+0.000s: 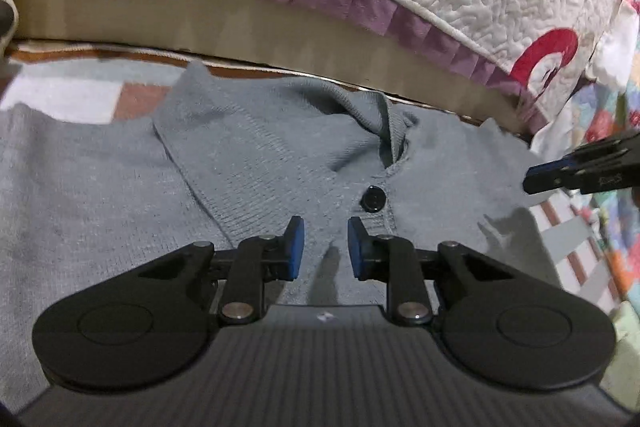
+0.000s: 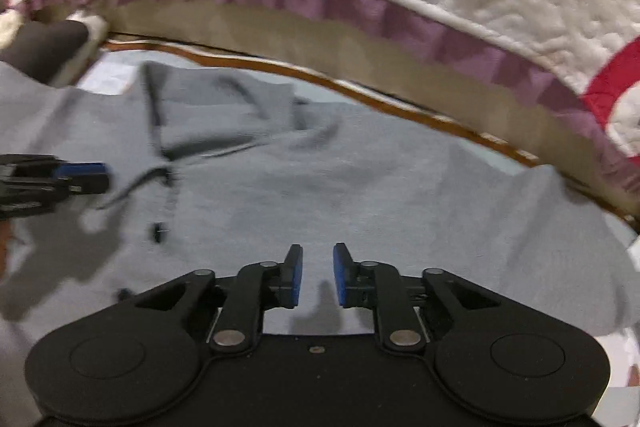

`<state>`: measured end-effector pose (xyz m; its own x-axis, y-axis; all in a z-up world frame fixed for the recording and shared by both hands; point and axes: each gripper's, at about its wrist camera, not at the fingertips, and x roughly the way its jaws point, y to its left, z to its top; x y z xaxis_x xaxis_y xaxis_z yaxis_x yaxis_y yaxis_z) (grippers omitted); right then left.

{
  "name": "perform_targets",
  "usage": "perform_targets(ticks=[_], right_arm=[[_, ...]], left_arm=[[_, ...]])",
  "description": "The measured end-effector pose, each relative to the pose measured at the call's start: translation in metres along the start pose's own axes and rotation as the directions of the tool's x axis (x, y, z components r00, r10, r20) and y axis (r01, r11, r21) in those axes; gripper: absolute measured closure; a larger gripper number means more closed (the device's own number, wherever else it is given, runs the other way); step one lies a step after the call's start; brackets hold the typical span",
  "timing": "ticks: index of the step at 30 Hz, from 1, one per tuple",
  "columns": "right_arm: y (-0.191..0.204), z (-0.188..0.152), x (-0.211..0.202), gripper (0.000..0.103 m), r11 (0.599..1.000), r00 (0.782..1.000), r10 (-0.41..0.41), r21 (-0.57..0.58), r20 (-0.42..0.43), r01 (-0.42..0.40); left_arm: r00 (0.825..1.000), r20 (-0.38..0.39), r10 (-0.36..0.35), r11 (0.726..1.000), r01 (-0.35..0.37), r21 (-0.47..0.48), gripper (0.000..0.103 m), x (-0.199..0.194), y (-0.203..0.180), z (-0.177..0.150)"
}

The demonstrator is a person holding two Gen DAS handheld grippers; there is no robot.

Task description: Fold clothes

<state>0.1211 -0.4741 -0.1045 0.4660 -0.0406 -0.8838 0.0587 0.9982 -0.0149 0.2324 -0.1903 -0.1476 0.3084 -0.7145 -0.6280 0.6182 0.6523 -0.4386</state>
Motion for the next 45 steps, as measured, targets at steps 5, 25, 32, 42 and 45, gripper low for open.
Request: perform_targets(ticks=[5, 25, 32, 42, 45], right_arm=[[-0.013, 0.027, 0.019, 0.069, 0.998, 0.999, 0.019, 0.065, 0.047, -0.022], [-0.111, 0.128, -0.078, 0.048, 0.706, 0.883, 0.414, 0.535, 0.220, -0.464], [-0.096, 0.187, -0.095, 0.046, 0.796, 0.958, 0.285, 0.566, -0.037, -0.215], [-0.001, 0.293, -0.182, 0.047, 0.905, 0.966, 0.254, 0.364, -0.050, -0.219], [0.031, 0.277, -0.168, 0.041, 0.960, 0.979, 0.198, 0.194, 0.047, -0.204]], left_arm=[[1.000, 0.005, -0.028, 0.999, 0.029, -0.041, 0.080, 0.000, 0.010, 0.004], [0.999, 0.036, -0.010, 1.000, 0.010, 0.018, 0.075, -0.010, -0.006, 0.003], [1.000, 0.023, -0.002, 1.000, 0.002, 0.005, 0.074, -0.011, -0.006, 0.003], [1.000, 0.021, 0.022, 1.000, -0.022, 0.000, 0.072, -0.017, -0.001, 0.015], [0.993, 0.051, 0.103, 0.994, -0.105, 0.042, 0.071, -0.019, -0.005, 0.017]])
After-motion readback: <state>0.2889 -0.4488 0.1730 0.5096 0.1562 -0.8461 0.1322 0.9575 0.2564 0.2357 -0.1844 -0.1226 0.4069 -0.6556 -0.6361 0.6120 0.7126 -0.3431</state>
